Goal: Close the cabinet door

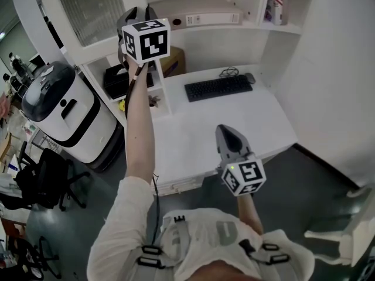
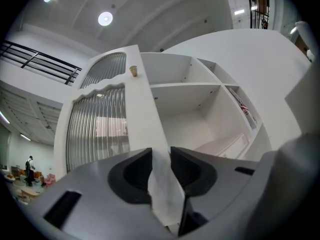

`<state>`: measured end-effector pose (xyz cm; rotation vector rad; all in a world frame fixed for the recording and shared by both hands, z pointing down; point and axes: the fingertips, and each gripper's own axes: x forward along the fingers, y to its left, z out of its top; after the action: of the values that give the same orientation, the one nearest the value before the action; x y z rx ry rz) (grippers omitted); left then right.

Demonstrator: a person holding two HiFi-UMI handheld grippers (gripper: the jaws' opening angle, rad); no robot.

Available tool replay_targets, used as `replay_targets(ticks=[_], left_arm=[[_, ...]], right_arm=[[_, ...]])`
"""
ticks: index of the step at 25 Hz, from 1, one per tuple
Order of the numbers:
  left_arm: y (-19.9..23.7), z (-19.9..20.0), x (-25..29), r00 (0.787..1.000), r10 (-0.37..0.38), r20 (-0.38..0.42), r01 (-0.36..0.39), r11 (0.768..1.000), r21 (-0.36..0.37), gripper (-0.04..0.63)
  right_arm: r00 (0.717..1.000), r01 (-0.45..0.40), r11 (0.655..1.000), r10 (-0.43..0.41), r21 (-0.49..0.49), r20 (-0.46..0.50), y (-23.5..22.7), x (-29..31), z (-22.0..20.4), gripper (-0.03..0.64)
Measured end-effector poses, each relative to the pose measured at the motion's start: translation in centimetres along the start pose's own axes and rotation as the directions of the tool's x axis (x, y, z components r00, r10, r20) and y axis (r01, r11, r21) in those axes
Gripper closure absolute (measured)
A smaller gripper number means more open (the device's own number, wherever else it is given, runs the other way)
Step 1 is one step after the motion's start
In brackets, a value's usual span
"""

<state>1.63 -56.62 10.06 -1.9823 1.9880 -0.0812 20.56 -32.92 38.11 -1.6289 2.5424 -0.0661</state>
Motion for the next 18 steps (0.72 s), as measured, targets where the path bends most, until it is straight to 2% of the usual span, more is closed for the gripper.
replay_targets(ticks=[18], left_arm=[[0.2, -0.7, 2.9, 1.000, 0.024, -0.013, -0.024, 0.999, 0.044, 0.486]], right_arm=[[1.000, 0.019, 1.000, -0.019, -0.009, 0.012, -1.0, 1.7, 0.5, 0.615]])
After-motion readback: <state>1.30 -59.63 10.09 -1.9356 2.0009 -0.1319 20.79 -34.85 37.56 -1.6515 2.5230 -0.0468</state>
